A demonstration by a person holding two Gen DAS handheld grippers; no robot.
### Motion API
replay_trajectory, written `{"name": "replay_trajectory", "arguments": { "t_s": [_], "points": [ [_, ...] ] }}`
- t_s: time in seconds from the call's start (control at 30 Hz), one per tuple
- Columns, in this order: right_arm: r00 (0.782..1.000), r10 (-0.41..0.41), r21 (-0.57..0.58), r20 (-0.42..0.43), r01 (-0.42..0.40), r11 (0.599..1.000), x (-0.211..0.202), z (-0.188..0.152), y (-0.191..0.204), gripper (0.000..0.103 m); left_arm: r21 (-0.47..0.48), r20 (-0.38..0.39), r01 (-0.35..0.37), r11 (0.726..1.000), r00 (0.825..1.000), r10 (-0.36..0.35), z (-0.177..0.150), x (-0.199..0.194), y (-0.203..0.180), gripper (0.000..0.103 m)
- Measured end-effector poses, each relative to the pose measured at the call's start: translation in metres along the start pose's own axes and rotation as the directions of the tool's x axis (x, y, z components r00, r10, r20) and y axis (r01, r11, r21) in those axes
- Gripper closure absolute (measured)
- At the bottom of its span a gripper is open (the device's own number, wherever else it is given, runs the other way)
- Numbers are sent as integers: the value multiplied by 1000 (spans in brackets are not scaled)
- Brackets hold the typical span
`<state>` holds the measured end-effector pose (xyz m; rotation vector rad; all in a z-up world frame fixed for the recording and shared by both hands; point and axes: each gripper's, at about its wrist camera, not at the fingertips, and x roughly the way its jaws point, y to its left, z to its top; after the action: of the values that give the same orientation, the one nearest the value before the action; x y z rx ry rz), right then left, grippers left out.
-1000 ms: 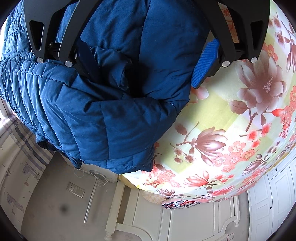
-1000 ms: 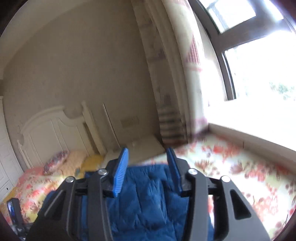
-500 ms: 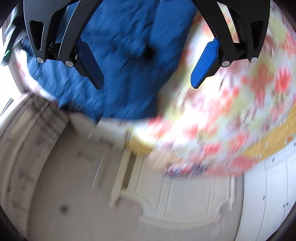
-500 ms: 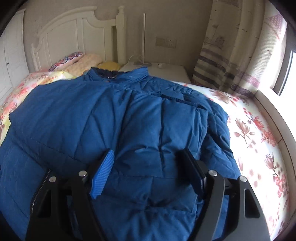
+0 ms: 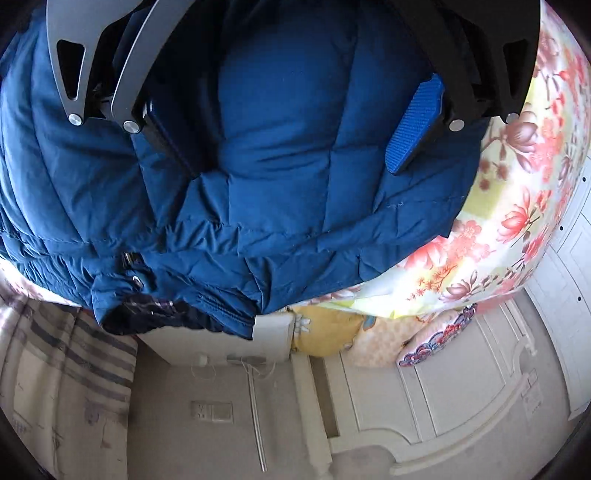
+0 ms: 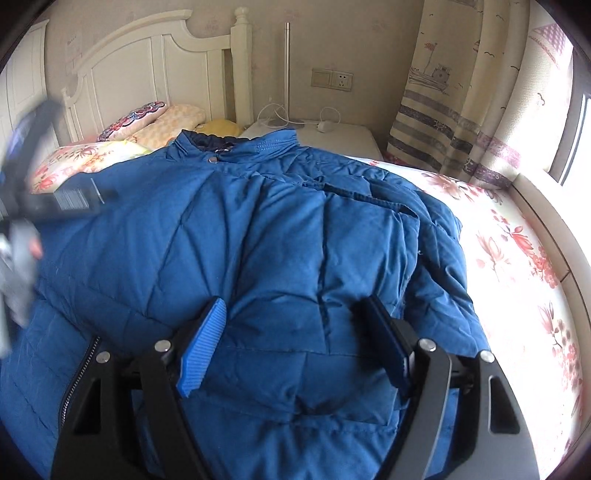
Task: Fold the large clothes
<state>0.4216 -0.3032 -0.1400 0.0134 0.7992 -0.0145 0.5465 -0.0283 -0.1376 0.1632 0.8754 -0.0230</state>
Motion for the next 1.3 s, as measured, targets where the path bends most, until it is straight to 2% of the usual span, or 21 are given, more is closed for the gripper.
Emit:
{"name": "replay_trajectory", "arguments": {
  "t_s": [0.03, 0.1, 0.13, 0.17, 0.2, 0.27, 0.33, 0.5, 0.6, 0.63, 0.7, 0.8, 0.9, 0.93, 1.03, 1.1, 1.2, 1.27, 1.3],
  "points": [
    [1000, 4, 3, -2, -4, 1000, 0, 0, -1, 26, -11, -5, 34, 999, 999, -34, 5, -7, 6, 8],
    [1000, 10, 8, -3, -10, 1000, 1, 1, -2, 26, -40, 41, 75, 996, 996, -74, 15, -24, 17, 7],
    [1000, 13, 10, -2, -13, 1000, 1, 0, -2, 26, -61, 86, 61, 996, 995, -56, 25, -31, 27, 7],
    [1000, 15, 12, -1, -15, 1000, 0, 0, -3, 26, -75, 99, 39, 996, 995, -31, 30, -32, 33, 7],
    [1000, 18, 14, -1, -17, 1000, 1, 0, -3, 26, -88, 85, 18, 996, 996, -10, 36, -26, 40, 7],
    [1000, 17, 14, -1, -17, 1000, 0, 1, -3, 26, -93, 8, -1, 996, 1000, 1, 39, 4, 49, 7],
    [1000, 15, 12, 0, -15, 1000, 0, 1, -3, 26, -73, -82, -2, 997, 997, -4, 26, 44, 50, 4],
    [999, 34, 9, 7, -34, 999, -1, 1, -5, 26, -69, -52, -16, 997, 999, 12, 22, 47, 49, 4],
    [994, 104, 43, 14, -105, 994, -5, 2, -14, 24, -85, -47, 3, 996, 999, -7, 22, 49, 52, 4],
    [993, 114, 58, 24, -115, 992, -10, 3, -19, 33, -92, -44, 9, 996, 999, -13, 23, 49, 54, 4],
    [992, 77, 92, 99, -86, 992, -27, 9, -28, 42, -95, -37, 7, 995, 999, -11, 23, 51, 56, 4],
    [982, 34, 126, 184, -57, 990, -43, 31, -37, 42, -93, -33, -1, 996, 999, -2, 17, 41, 51, 4],
    [986, 6, 86, 166, -21, 996, -28, 59, -35, 42, -96, -31, 1, 995, 999, -4, 16, 39, 50, 4],
    [991, 2, 71, 137, -12, 997, -14, 65, -34, 42, -98, -31, 2, 995, 1000, -5, 16, 39, 50, 4],
    [999, -4, 21, -42, 5, 1000, 45, 61, -30, 40, -101, -30, 3, 995, 1000, -6, 16, 39, 51, 4],
    [1000, -3, 2, -5, 3, 1000, 51, 55, -30, 39, -104, -34, 6, 995, 999, -9, 16, 39, 51, 4],
    [1000, 6, 15, -27, -6, 1000, 49, 58, -32, 39, -108, -32, 10, 994, 999, -14, 16, 39, 52, 4],
    [999, -47, 33, -21, 47, 998, 30, 60, -26, 41, -111, -30, 12, 994, 999, -16, 17, 39, 52, 4],
    [998, -60, 25, 29, 60, 998, 14, 62, -17, 39, -113, -30, 14, 993, 999, -18, 17, 40, 53, 4]
  ]
}}
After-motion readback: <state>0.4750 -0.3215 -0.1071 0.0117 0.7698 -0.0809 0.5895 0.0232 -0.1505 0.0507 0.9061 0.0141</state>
